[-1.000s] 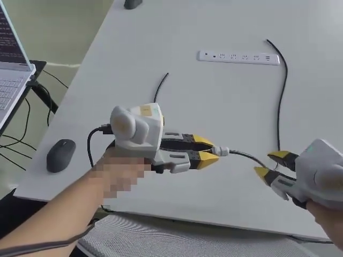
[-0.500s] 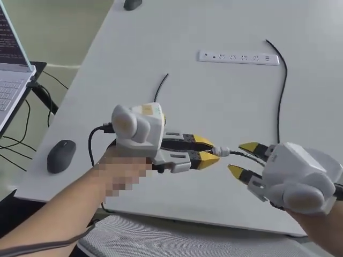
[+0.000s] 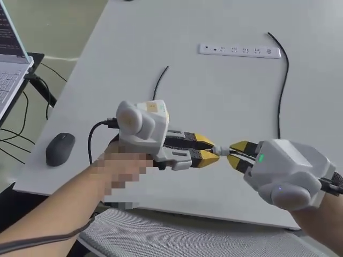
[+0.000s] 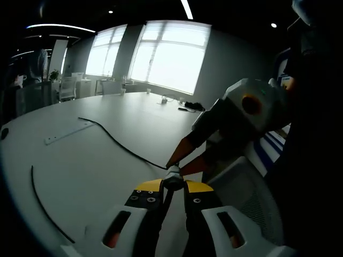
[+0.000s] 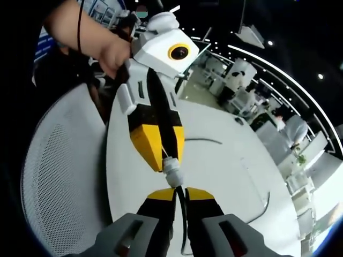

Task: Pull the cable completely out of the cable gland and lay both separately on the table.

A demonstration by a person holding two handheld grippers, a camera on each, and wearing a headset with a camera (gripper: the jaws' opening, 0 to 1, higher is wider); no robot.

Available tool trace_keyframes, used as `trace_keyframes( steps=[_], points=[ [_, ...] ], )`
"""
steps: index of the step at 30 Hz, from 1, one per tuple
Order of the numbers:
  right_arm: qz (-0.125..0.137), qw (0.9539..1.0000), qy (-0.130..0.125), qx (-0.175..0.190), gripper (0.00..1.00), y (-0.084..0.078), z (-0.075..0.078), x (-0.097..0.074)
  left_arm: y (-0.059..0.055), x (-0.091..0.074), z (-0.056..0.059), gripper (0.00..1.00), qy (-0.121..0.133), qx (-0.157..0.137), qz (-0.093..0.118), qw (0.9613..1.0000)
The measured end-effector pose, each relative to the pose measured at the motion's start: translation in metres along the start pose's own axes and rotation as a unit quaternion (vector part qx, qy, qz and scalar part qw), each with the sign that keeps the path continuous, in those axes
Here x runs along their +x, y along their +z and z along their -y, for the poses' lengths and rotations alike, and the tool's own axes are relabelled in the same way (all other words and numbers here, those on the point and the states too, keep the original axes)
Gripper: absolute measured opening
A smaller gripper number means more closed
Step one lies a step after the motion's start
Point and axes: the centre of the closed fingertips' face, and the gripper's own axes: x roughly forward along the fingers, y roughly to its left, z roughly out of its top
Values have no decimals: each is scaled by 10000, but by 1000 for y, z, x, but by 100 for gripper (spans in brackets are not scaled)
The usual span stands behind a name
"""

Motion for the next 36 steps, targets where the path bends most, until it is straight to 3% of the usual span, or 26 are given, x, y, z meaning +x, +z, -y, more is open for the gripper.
trace_keyframes(
  steps=[19, 31, 36],
  points=[
    [-56, 9986, 51, 522, 0, -12, 5, 4, 0, 3, -4, 15, 17, 35, -50, 10000],
    [-79, 9927, 77, 1198, 0, -27, 9, 5, 0, 0, -6, 15, 69, 40, -30, 10000],
    [-133, 9915, 66, 1295, 0, -33, 9, 7, -1, 1, -7, 15, 81, 52, -56, 9999]
  ],
)
